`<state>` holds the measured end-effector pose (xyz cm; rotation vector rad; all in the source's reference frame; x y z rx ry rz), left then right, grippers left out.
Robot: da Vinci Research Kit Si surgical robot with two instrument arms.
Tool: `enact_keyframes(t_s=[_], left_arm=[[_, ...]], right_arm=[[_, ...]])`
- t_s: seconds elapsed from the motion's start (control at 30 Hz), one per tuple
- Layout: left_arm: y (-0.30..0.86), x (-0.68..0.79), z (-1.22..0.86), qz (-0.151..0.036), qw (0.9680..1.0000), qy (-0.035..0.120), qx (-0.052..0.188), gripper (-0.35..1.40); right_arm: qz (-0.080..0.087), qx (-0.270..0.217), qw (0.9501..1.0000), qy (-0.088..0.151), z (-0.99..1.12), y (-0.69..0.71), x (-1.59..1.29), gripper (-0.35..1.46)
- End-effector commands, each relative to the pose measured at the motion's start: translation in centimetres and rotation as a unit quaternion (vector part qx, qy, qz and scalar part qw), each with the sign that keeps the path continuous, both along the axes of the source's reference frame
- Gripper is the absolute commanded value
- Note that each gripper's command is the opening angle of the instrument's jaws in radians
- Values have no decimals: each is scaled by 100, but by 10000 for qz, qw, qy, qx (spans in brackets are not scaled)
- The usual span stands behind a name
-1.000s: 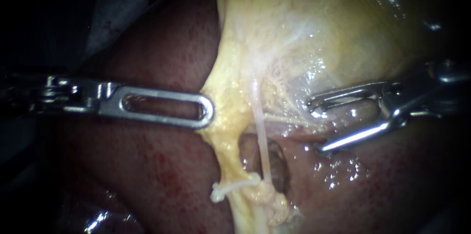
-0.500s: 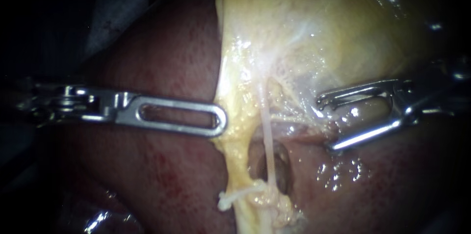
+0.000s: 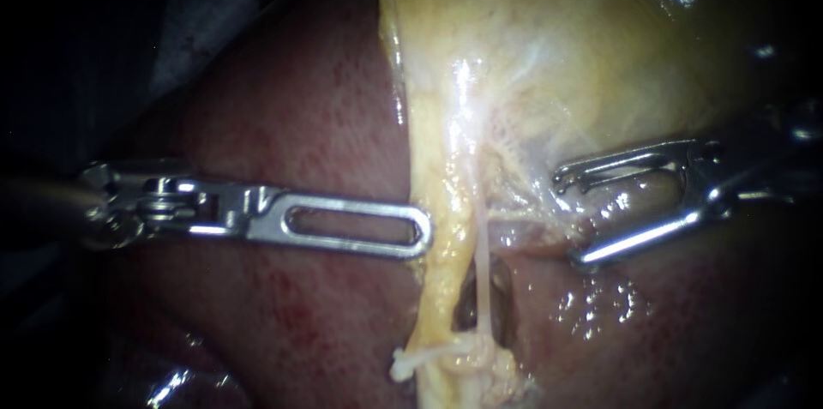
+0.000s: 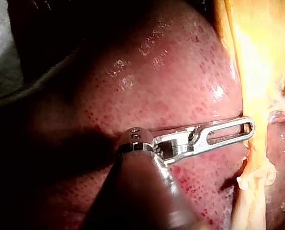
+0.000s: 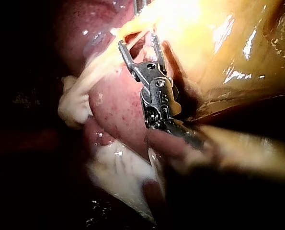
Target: Going back first clip left tube
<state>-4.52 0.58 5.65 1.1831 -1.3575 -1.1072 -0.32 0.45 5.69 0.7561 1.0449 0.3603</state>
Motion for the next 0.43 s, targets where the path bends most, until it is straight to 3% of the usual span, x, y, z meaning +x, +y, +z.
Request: enact_keyframes(t_s=[0.03,0.43], left_arm=[[0,1,-1,4,10000,-7,5,-35],[1,3,-3,10,10000,-13,11,-35]], right_arm=[[0,0,10000,-1,0,0,0,52],[0,0,10000,-1,0,0,0,51]])
